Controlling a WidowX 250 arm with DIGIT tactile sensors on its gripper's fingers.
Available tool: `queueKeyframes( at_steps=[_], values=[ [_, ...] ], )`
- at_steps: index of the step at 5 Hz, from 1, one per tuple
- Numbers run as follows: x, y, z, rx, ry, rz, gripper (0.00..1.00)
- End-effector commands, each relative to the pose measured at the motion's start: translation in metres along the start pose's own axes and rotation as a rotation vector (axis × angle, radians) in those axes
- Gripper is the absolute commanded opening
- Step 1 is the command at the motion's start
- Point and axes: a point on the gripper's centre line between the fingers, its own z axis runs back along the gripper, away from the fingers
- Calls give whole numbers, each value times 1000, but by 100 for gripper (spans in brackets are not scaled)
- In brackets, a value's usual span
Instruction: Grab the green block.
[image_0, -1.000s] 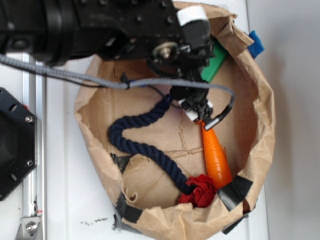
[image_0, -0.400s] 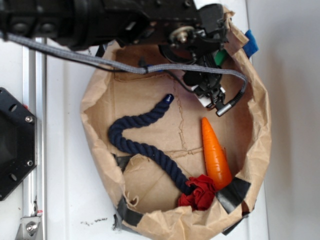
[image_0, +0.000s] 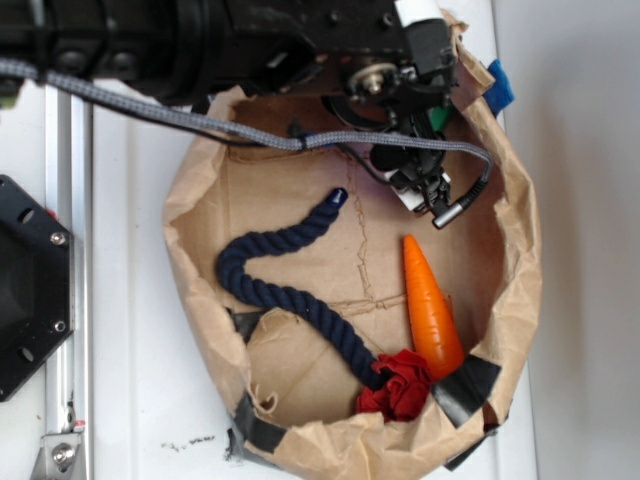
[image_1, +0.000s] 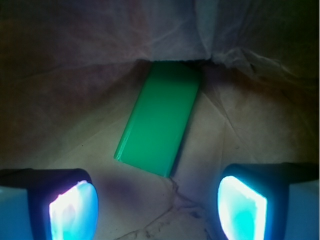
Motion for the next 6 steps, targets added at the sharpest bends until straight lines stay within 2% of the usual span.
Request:
queueKeyframes(
  at_steps=[1, 4, 6],
  values=[
    [14, -28, -7, -47, -68, -28, 100],
    [33, -18, -22, 0, -91, 2, 100],
    [28, -7, -23, 23, -72, 54, 100]
  ],
)
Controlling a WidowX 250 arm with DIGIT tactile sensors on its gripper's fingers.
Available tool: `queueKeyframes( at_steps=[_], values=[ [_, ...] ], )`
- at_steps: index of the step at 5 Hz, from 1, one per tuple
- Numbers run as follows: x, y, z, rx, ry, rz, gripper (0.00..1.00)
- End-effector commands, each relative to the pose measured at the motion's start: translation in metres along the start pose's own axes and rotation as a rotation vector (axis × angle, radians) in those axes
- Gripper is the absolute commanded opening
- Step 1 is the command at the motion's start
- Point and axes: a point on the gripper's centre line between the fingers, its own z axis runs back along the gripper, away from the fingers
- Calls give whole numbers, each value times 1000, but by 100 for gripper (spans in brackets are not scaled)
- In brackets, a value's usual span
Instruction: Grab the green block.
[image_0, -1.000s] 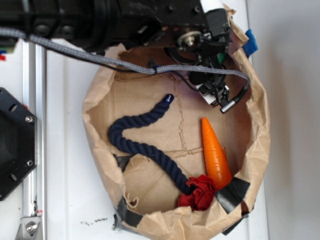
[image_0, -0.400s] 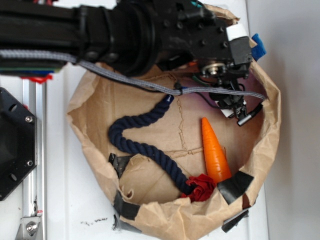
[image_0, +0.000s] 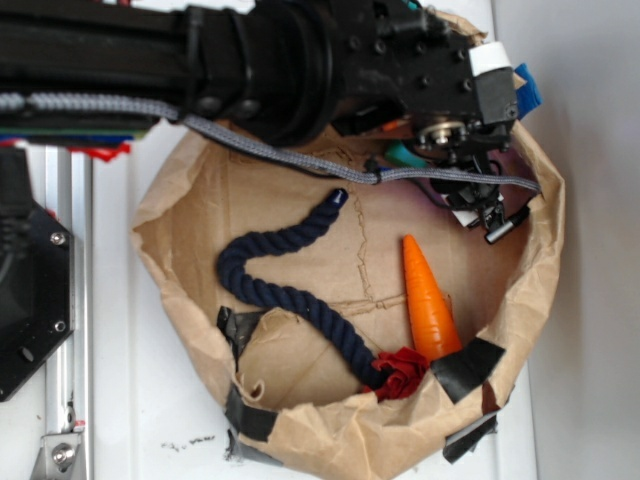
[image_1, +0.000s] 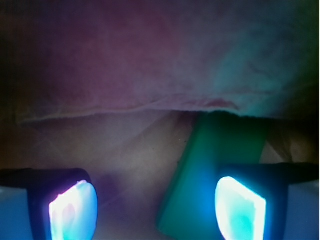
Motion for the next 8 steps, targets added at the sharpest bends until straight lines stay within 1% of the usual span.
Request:
queueKeyframes(
  at_steps=[1, 2, 3, 4, 6, 7, 8],
  values=[
    [-5, 17, 15, -11, 8, 85, 100],
    [-14, 21, 23, -16, -8, 115, 100],
    [-21, 24, 28, 7, -30, 151, 100],
    [-15, 25, 24, 42, -78, 171, 100],
    [-8, 22, 24, 69, -122, 258, 100],
    [-1, 16, 27, 67, -126, 263, 100],
    [-4, 8, 24, 73, -117, 251, 100]
  ],
)
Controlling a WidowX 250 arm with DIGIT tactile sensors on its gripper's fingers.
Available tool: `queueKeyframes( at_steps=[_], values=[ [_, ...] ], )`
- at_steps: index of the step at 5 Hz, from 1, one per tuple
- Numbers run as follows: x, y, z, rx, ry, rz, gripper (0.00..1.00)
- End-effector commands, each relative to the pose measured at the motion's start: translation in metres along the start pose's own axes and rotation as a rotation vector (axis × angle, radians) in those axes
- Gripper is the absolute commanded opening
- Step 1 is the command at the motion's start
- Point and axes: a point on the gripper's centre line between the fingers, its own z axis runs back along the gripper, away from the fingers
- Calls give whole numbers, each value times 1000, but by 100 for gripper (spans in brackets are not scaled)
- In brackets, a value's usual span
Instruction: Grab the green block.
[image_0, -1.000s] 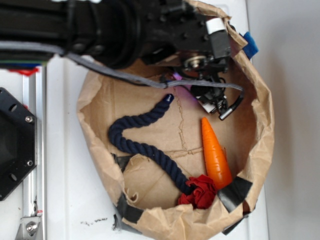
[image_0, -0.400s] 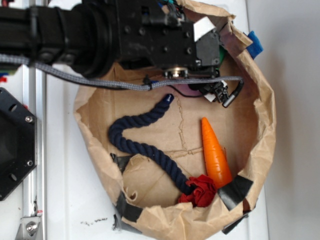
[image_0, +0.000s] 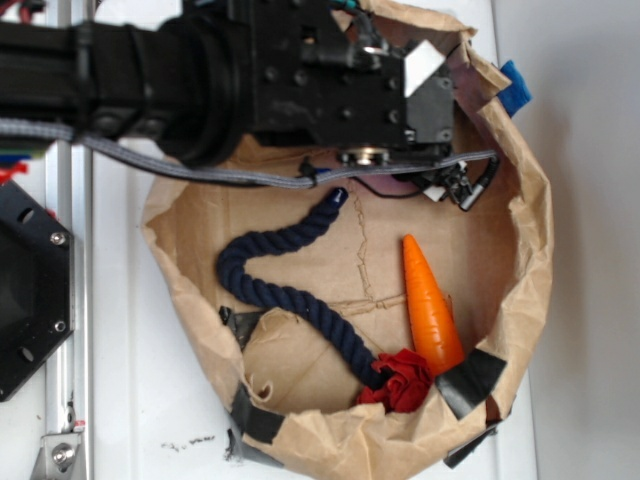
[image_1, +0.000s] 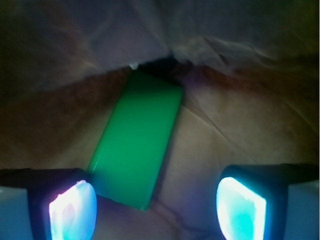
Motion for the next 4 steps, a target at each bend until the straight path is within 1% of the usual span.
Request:
queueKeyframes(
  at_steps=[1, 3, 4],
  values=[
    [6, -20, 5, -20, -35, 1, 100],
    [6, -23, -5, -15, -18, -6, 100],
    [19, -15, -20, 0, -3, -17, 100]
  ],
)
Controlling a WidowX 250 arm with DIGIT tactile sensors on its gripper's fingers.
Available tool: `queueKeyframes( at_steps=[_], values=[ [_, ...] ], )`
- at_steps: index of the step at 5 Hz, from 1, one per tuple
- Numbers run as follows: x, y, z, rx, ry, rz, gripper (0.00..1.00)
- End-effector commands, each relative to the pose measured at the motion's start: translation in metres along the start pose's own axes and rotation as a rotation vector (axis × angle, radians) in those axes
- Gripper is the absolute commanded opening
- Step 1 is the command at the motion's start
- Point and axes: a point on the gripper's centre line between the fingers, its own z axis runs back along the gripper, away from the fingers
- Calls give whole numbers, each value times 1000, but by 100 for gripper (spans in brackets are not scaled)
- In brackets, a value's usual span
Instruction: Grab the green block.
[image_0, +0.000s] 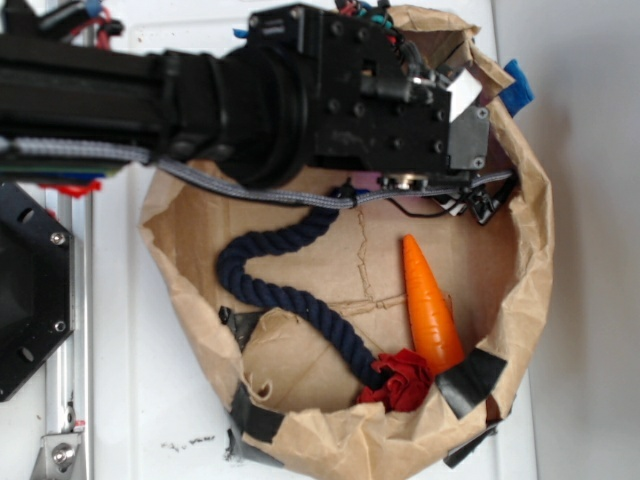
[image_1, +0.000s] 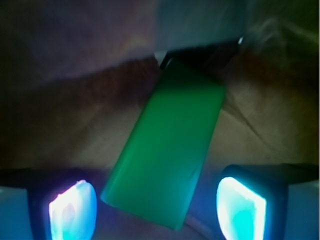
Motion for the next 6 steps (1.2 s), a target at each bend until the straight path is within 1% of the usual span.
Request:
queueKeyframes(
  at_steps=[1, 2, 3, 4, 5, 6],
  values=[
    [27, 1, -9, -37, -31, -31, 100],
    [29, 1, -12, -33, -36, -31, 10],
    [33, 2, -12, -31, -33, -39, 0],
    [38, 2, -10, -26, -35, -49, 0],
    [36, 3, -4, -30, -27, -57, 0],
    [31, 6, 10, -66, 33, -146, 0]
  ],
)
